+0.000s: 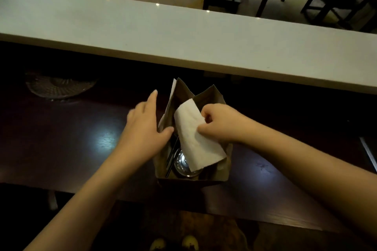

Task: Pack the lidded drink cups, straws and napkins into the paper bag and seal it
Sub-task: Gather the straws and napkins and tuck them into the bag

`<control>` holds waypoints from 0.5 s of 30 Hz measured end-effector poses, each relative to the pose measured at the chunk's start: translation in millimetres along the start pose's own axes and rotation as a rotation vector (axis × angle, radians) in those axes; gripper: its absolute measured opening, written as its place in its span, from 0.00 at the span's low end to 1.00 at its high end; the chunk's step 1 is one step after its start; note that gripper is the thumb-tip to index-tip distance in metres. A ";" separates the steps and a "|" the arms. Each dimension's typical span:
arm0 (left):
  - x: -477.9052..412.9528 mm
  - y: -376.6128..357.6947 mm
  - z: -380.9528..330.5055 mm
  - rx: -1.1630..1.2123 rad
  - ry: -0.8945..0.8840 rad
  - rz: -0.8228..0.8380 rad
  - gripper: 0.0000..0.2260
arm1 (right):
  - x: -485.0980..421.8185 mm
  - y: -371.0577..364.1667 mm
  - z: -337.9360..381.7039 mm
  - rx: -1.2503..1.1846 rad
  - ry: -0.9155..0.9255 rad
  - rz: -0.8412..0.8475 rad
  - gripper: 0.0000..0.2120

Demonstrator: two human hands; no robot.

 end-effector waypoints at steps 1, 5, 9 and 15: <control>1.1 -3.8 4.8 0.017 0.016 0.044 0.36 | -1.9 -7.5 1.7 0.056 -0.012 0.030 0.04; 3.5 -5.2 12.5 0.032 0.022 0.033 0.23 | -16.2 -32.5 10.6 0.163 -0.066 0.142 0.09; 7.4 -2.6 12.4 0.037 0.007 -0.004 0.18 | -39.8 -49.6 3.1 0.011 -0.237 0.259 0.13; 10.6 -2.0 19.1 0.048 0.003 -0.042 0.16 | -59.0 -77.2 -38.9 -0.111 -0.412 0.195 0.19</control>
Point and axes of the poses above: each hand's wrist, its own x-axis away from the middle knuckle, its own y-axis out of the back of the hand, z = x × y, the point moved 2 cm from there along -x, towards the middle knuckle, and after that the axes turned 7 degrees about -x, right-handed, at the moved point
